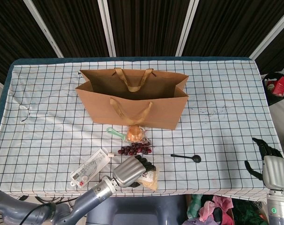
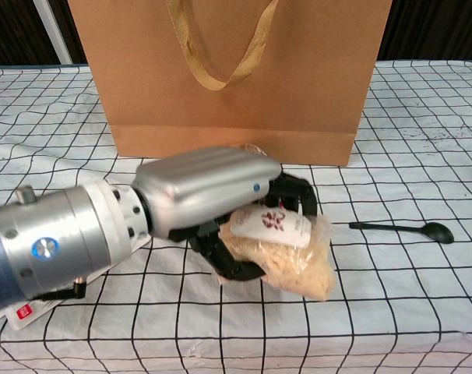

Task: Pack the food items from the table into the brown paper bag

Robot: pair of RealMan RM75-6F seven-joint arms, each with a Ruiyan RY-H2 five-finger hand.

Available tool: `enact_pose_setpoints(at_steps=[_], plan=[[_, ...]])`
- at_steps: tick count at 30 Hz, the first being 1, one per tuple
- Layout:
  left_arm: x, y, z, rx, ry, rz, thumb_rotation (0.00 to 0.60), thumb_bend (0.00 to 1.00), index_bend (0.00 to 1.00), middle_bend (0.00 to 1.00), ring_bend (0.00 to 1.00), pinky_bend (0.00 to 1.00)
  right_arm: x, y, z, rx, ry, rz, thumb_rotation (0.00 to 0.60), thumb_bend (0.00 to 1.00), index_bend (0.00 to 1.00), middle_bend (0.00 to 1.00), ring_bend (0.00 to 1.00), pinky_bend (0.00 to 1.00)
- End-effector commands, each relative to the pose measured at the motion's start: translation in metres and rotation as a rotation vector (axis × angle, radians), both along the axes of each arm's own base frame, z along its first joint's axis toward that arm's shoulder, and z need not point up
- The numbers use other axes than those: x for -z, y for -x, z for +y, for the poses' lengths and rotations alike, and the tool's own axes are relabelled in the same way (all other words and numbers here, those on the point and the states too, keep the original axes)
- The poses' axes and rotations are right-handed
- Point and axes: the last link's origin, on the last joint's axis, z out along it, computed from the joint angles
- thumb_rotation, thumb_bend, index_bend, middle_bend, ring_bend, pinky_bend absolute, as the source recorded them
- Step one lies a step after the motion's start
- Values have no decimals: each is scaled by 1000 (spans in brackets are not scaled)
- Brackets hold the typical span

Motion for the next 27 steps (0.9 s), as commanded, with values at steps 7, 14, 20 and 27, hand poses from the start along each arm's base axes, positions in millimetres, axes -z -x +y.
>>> enact_pose_setpoints(at_steps=[7,14,20,27], plan=[[-88,-38,31,45,-189,-258,600,313,321,405,335,381,0,4,-1,11,11,32,600,231,193,213,307,298],[-146,-62,64,52,-345,-468,600,313,341,407,335,381,2,6,-3,23,15,44,600,231,196,214,307,298],[-169,-66,102,47,-452,-536,600,313,335,406,335,381,5,9,-5,35,13,45,600,231,197,214,307,298],[-185,-65,148,-39,-508,-537,600,312,334,395,334,381,9,9,-7,37,6,53,600,231,197,214,307,298]])
